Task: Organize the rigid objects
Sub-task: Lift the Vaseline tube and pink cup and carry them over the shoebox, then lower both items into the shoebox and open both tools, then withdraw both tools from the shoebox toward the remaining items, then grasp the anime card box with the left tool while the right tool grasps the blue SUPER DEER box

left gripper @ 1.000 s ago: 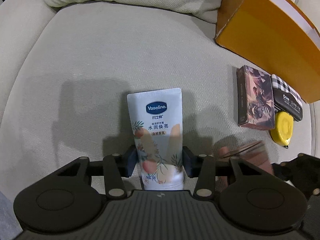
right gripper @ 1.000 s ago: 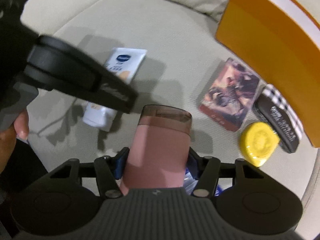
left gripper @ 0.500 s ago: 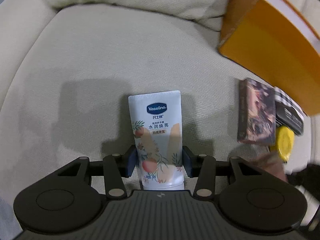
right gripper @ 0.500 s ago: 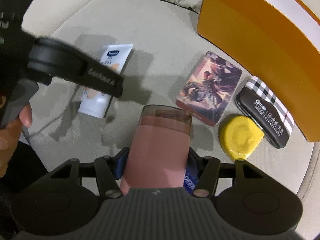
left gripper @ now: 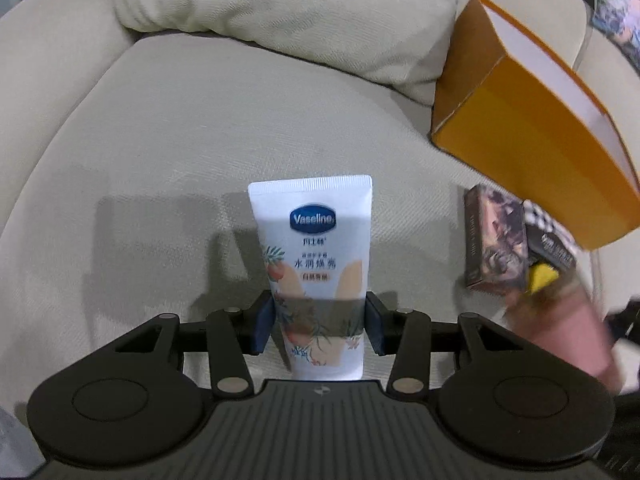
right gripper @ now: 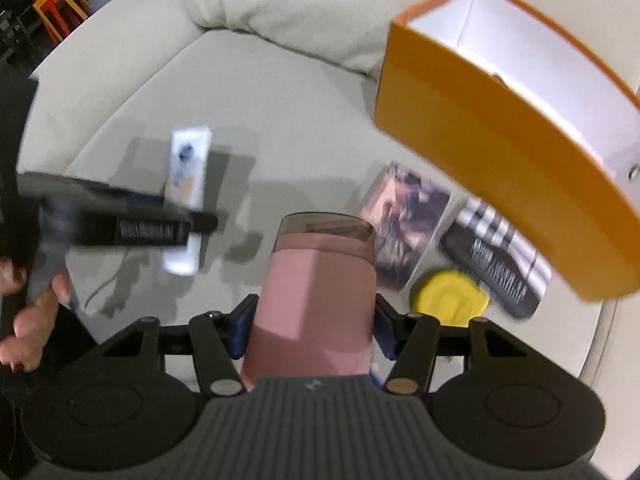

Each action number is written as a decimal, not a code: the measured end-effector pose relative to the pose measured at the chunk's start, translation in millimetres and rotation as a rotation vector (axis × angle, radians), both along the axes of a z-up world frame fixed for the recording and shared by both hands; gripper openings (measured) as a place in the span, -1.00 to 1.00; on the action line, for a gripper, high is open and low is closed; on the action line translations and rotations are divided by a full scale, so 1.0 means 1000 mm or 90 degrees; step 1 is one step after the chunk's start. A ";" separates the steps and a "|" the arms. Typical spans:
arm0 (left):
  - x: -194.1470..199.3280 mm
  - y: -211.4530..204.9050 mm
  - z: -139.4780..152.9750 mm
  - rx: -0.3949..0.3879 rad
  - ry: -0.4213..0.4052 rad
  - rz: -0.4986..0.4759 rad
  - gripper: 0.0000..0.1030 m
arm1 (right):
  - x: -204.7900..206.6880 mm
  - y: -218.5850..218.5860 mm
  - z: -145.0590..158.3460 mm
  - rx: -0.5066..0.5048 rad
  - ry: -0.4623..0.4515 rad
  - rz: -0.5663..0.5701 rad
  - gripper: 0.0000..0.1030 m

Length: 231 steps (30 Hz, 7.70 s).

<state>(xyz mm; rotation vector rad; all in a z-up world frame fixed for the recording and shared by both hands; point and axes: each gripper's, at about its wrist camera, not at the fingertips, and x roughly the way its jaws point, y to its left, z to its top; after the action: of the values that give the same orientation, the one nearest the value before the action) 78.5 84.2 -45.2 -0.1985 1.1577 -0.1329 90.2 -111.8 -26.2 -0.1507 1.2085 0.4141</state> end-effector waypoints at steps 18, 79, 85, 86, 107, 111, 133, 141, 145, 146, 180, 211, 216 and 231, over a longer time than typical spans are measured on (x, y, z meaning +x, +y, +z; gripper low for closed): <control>0.009 -0.081 0.079 0.002 -0.101 -0.094 -0.06 | -0.021 -0.029 0.044 0.088 -0.052 -0.044 0.17; 0.173 -0.232 0.027 0.250 -0.177 -0.269 -0.06 | 0.241 -0.199 -0.026 0.122 -0.094 -0.432 0.12; 0.172 -0.240 0.018 0.304 -0.190 -0.299 -0.05 | 0.243 -0.199 -0.025 0.123 -0.084 -0.440 0.13; 0.171 -0.241 0.017 0.306 -0.191 -0.302 -0.05 | 0.243 -0.198 -0.025 0.121 -0.084 -0.438 0.13; 0.165 -0.232 0.051 0.260 -0.187 -0.282 0.33 | 0.234 -0.211 -0.015 0.120 -0.084 -0.460 0.20; 0.161 -0.232 0.057 0.257 -0.191 -0.284 0.36 | 0.230 -0.214 -0.012 0.121 -0.090 -0.463 0.20; 0.160 -0.231 0.059 0.265 -0.190 -0.283 0.41 | 0.216 -0.215 -0.006 0.105 -0.132 -0.494 0.22; 0.155 -0.227 0.066 0.266 -0.193 -0.283 0.42 | 0.208 -0.210 0.001 0.097 -0.121 -0.465 0.30; 0.150 -0.223 0.076 0.268 -0.202 -0.277 0.49 | 0.200 -0.203 0.011 0.081 -0.125 -0.448 0.30; 0.148 -0.222 0.078 0.269 -0.203 -0.277 0.49 | 0.198 -0.201 0.013 0.078 -0.125 -0.445 0.30; 0.021 -0.137 0.062 0.203 -0.070 -0.224 0.68 | 0.027 -0.112 0.066 0.000 -0.046 -0.217 0.63; 0.053 -0.150 -0.019 0.117 0.029 -0.191 0.76 | -0.036 -0.024 -0.058 0.004 0.050 0.159 0.64; 0.052 -0.154 -0.025 0.131 0.027 -0.195 0.77 | -0.036 -0.018 -0.057 0.012 0.049 0.160 0.67; 0.046 -0.162 -0.030 0.172 -0.007 -0.233 0.83 | -0.047 0.002 -0.070 -0.074 -0.009 0.207 0.68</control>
<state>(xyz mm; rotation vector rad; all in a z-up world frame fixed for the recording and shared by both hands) 124.2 -77.9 -75.3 0.2554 1.1802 -0.2971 42.7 -110.2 -96.7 -0.4533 1.1976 0.6247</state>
